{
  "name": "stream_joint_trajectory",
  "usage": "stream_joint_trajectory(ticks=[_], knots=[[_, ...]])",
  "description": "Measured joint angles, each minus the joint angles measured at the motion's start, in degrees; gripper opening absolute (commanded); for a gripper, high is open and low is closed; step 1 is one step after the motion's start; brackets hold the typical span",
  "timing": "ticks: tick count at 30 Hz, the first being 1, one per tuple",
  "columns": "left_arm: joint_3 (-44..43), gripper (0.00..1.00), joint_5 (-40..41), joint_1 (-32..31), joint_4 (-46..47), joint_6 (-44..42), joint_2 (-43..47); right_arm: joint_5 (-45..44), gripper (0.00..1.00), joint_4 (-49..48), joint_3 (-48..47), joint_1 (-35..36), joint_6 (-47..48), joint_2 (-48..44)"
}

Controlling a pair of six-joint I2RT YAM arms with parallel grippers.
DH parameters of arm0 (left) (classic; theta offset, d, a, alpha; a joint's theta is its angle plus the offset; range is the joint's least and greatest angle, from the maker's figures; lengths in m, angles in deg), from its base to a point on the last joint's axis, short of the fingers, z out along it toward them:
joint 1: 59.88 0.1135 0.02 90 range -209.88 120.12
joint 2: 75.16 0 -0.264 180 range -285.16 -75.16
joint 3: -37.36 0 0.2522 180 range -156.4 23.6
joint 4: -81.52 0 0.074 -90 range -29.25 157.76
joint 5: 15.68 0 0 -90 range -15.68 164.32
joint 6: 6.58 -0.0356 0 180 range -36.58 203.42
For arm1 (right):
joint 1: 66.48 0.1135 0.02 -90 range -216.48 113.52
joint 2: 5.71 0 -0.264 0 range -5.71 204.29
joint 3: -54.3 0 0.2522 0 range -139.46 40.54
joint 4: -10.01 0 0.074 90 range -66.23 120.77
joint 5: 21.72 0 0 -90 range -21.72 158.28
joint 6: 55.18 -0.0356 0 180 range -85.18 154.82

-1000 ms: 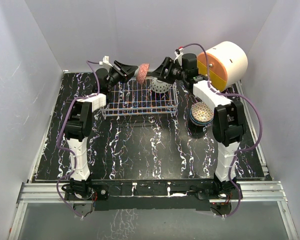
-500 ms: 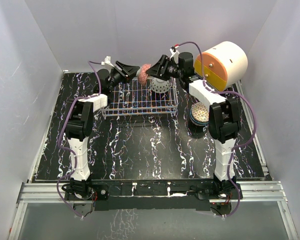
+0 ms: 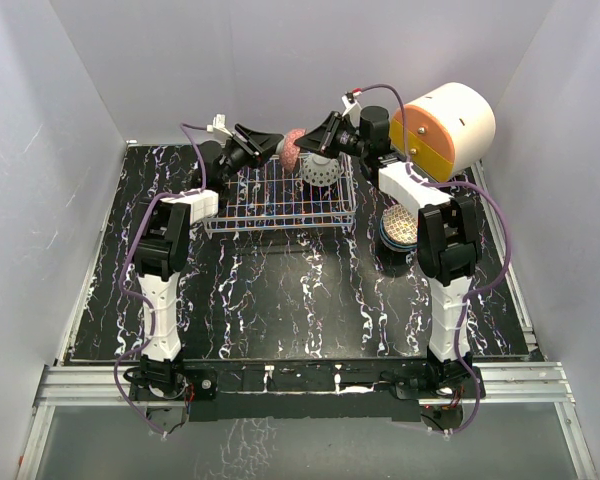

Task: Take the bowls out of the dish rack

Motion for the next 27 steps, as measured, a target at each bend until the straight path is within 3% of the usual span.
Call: stream_joint_trajectory(ticks=[3,7,9,18,27], knots=[[0.00,0.33,-0.39,0.04,0.31,0.07,0.00,0.46,0.07,-1.55,0.81,-0.09,-1.46,0.00],[0.00,0.62,-0.72,0.09,0.57,0.20,-0.04,0.85,0.07,-2.93,1.38,-0.11,-1.99,0.00],[0.00,0.69,-0.83,0.11,0.87,0.17,-0.07,1.64,0.07,-3.45,1.68,-0.15,-1.95,-0.02],[0.07,0.73,-1.25,1.75,2.45,0.15,-0.07,1.68,0.07,-0.31,4.02,0.33,3.89,-0.57],[1.57,0.73,-0.59,5.03,1.55,-1.66,-0.04,-3.87,0.07,14.99,3.50,0.33,17.68,-9.64]])
